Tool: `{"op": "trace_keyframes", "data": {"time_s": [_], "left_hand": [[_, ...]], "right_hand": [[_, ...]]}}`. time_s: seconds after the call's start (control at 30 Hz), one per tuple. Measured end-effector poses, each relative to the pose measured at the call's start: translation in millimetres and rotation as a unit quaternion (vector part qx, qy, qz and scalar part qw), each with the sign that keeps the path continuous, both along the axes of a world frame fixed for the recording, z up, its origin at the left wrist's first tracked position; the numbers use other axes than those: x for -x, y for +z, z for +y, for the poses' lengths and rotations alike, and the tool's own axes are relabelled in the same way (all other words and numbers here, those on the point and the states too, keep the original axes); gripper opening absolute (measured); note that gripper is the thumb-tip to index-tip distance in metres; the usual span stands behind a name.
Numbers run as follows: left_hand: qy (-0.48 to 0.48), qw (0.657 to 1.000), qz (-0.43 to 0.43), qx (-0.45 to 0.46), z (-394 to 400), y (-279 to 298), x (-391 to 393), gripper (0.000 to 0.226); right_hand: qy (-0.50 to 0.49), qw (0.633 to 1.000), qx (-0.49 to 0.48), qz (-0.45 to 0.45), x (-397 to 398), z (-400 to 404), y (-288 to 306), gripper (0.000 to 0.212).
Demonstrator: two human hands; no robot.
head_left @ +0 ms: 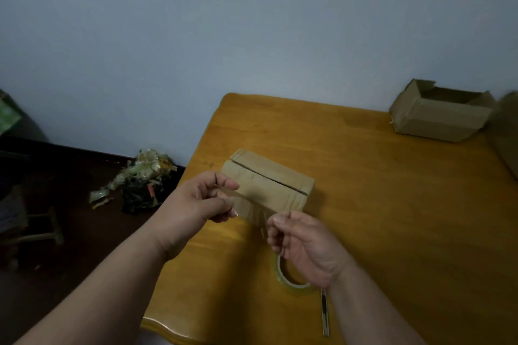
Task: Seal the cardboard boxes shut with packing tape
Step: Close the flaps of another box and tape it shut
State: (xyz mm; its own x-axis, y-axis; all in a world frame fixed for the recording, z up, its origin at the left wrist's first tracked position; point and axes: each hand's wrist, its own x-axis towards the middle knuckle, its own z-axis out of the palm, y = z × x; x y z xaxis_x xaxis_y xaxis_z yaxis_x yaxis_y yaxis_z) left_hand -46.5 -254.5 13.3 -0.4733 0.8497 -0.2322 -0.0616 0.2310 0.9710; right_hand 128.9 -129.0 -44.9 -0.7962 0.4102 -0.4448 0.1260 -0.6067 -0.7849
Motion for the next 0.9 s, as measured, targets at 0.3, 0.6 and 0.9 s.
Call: {"op": "trace_keyframes", "data": {"time_s": [0.3, 0.6, 0.9], "left_hand": [[-0.068, 0.997, 0.035, 0.024, 18, -3, 51, 0.021], [-0.178, 0.982, 0.035, 0.06, 43, -3, 107, 0.029], [-0.247, 0.965, 0.045, 0.081, 52, -8, 130, 0.034]], "right_hand": [[0.005, 0.999, -0.006, -0.036, 34, -6, -4, 0.046], [-0.071, 0.987, 0.121, 0.078, 70, -10, -12, 0.038], [-0.097, 0.994, -0.019, -0.049, 93, -26, -7, 0.05]]}}
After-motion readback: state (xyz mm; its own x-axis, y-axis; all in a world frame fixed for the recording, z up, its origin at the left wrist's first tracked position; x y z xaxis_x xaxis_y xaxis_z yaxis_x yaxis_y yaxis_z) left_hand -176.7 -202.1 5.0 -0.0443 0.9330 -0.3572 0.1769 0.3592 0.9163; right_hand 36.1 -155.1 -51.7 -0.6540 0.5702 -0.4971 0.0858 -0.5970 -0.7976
